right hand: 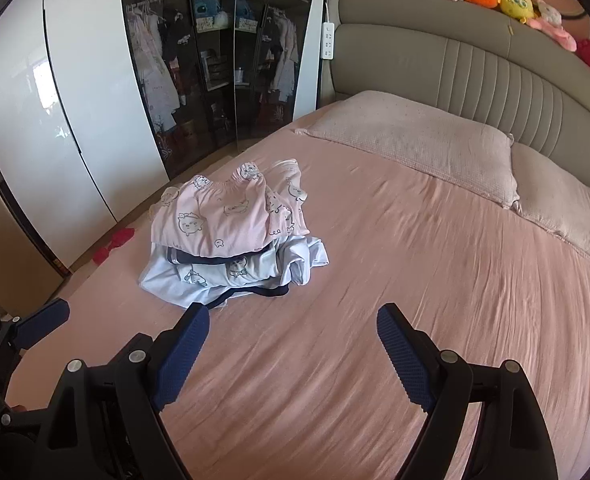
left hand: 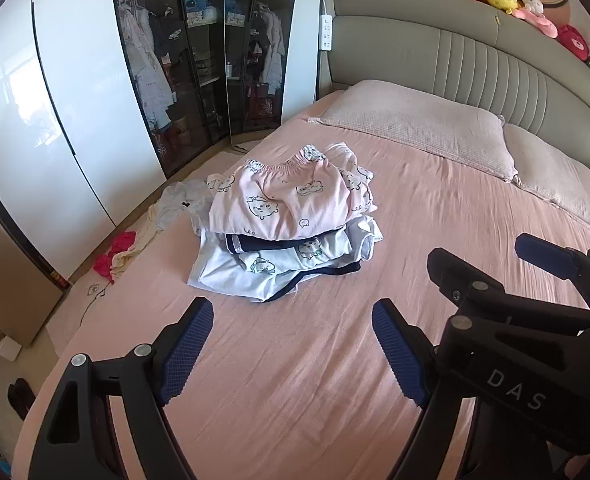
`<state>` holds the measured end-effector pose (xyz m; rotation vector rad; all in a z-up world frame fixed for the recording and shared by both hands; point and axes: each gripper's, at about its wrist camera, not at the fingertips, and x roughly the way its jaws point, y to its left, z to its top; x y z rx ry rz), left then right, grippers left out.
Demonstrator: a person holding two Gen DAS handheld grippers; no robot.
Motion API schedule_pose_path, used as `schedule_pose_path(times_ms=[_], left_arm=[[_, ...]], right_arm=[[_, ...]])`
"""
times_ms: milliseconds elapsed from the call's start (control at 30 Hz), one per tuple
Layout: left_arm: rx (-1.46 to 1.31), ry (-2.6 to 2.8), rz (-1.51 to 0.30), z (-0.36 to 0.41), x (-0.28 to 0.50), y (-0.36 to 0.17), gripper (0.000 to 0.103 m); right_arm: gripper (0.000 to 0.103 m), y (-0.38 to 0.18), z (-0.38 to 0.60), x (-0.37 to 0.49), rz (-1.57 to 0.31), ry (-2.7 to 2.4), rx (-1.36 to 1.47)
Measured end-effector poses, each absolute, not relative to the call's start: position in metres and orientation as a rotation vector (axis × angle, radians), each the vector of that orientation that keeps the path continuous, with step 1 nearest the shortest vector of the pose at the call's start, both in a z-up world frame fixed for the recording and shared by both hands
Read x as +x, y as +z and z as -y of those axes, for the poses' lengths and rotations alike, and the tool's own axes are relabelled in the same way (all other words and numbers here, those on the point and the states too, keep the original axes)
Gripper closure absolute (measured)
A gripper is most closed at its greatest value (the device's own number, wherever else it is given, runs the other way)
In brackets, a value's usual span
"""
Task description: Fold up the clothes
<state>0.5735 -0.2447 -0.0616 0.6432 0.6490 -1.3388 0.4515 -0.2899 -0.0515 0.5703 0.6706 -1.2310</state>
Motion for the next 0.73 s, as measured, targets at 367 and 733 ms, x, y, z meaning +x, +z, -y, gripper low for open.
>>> schedule_pose_path(times_ms=[367,733], left_arm=[[0.610,-1.283,-0.635,0.239,0.582,-0.054,0.021],[0.609,-1.303,-0.651,0.237,0.582,-0.054,0.021]], right_arm=[[0.017,-0.043,0.281,0.459,-0.641,-1.212,0.556],[0.017,-0.043,0.280,0.466,-0.651,-1.196,0.557]])
